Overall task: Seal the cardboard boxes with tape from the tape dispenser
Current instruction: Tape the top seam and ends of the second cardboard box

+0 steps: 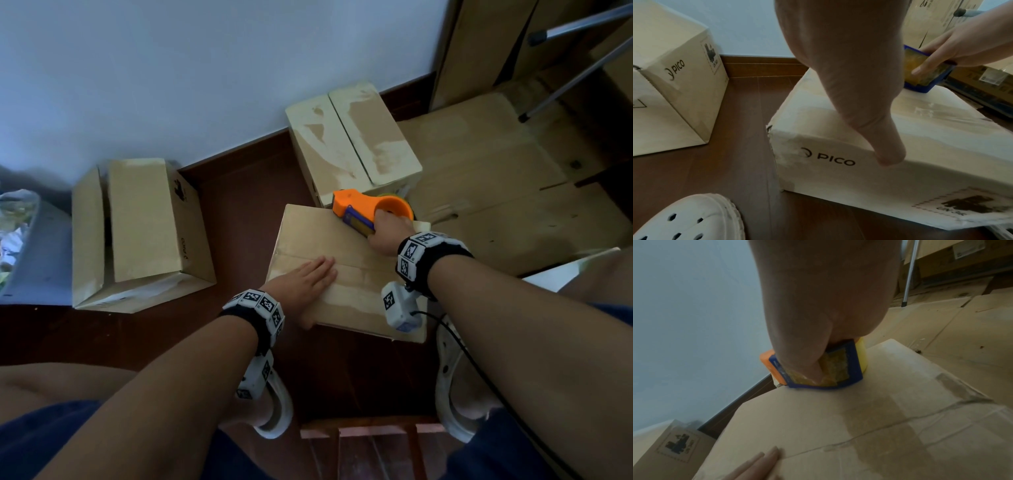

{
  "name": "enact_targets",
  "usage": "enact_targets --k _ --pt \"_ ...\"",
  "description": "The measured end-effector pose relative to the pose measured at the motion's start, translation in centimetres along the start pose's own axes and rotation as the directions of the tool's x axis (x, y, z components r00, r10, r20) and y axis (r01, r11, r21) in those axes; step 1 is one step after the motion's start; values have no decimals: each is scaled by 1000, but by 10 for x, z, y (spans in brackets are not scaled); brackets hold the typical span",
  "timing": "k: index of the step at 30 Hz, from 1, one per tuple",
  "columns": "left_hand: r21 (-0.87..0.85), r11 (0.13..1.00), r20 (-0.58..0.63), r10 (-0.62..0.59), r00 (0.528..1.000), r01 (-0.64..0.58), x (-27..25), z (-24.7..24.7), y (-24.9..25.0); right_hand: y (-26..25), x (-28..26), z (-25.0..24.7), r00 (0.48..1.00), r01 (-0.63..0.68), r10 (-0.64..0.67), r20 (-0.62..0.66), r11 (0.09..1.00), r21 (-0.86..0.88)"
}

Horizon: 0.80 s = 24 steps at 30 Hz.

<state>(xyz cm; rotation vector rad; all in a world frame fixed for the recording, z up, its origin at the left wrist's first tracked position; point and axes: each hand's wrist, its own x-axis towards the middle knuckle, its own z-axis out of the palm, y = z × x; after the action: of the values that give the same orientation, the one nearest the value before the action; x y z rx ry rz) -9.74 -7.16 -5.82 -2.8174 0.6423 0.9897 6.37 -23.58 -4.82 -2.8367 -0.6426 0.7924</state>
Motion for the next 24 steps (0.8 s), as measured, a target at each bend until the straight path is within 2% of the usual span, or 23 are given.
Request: enact_targets --k 12,17,20,22,24 --pt "-135 990 2 42 999 -41 3 -4 -13 4 -3 4 1000 28 -28 -5 998 -58" --pt "-125 991 9 50 999 -49 7 -2 -15 6 -6 -5 994 84 -78 77 994 -71" --pt "-115 992 -3 61 998 -61 10 0 -18 8 -13 -9 996 73 -74 44 997 17" --pt "-114 992 -3 63 998 -63 11 0 -18 7 -19 -10 997 67 -70 11 985 157" --pt "-120 991 -2 63 998 -63 12 1 -18 4 -26 -15 997 56 -72 37 943 327"
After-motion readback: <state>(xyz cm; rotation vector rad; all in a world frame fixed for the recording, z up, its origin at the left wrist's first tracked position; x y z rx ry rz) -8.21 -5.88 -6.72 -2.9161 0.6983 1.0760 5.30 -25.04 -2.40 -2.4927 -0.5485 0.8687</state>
